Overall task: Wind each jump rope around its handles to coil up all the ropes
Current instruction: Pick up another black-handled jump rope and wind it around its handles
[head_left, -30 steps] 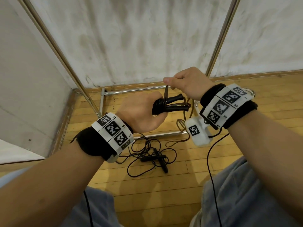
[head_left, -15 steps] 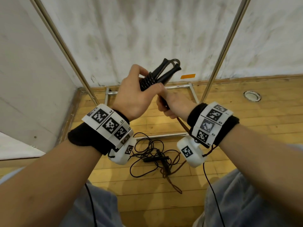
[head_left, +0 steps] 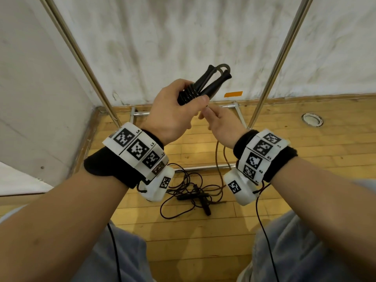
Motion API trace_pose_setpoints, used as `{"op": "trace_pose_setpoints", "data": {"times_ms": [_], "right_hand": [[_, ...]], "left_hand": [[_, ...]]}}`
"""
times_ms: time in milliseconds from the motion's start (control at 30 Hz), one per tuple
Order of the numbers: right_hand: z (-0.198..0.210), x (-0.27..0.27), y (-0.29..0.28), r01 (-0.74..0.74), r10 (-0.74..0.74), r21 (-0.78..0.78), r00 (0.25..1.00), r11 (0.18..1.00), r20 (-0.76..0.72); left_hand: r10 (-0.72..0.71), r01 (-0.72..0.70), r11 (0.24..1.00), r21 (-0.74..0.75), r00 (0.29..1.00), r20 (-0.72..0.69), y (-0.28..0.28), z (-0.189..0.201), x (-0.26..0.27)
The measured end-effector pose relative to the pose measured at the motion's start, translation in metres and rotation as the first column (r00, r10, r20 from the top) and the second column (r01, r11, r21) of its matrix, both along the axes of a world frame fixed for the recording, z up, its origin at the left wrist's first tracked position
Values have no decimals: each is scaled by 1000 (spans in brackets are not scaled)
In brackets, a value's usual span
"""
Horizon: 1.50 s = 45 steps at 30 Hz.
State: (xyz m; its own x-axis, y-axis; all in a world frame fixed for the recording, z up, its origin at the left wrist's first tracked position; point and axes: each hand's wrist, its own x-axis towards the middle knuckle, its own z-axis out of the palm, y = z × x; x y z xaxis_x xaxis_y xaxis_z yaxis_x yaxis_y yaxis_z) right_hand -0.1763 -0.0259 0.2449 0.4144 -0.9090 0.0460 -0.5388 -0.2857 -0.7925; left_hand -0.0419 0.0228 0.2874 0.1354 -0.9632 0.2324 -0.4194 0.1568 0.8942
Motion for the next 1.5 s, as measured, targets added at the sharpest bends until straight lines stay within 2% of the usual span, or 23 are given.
{"op": "trace_pose_setpoints", "data": {"times_ms": [100,200,367,533,700,800,933,1033,1133,1233,1367,1500], "right_hand": [[-1,4,5,-19,24,-62,996,998,88],[2,5,4,43,-22,-166,992,985,122],[9,4,1,10,10,-224,996,975,89],[14,5,6,-68,70,-242,998,968,-3],[17,-1,8,-125,105,-223,990,967,-99],[21,-7,9,-159,126,-200,978,967,-167],[24,-10,13,-246,208,-139,948,959,-240],[28,-14,10,-248,184,-211,941,945,-282],[30,-18,5,-201,97,-341,949,918,-299],[28,-19,2,-146,31,-384,956,911,-290],[29,-22,-6,-34,-25,-329,984,944,-174],[33,-25,-14,19,-36,-197,996,980,-80]], "left_hand": [[46,-47,998,-47,999,-16,-1,6,5],[111,-110,992,-63,994,10,-5,10,18],[193,-181,981,-71,945,264,-10,0,34],[177,-197,980,10,901,395,-13,-12,37],[115,-194,976,100,849,516,-18,-20,45],[80,-213,966,150,790,608,-21,-26,46],[1,-197,957,214,739,674,-22,-33,38],[-97,-151,951,268,681,726,-21,-36,29],[-200,-67,944,322,660,724,-16,-39,17],[-268,36,948,316,625,733,-11,-43,3],[-211,94,976,198,649,731,-4,-39,-4],[-199,183,979,92,740,642,3,-33,-4]]}}
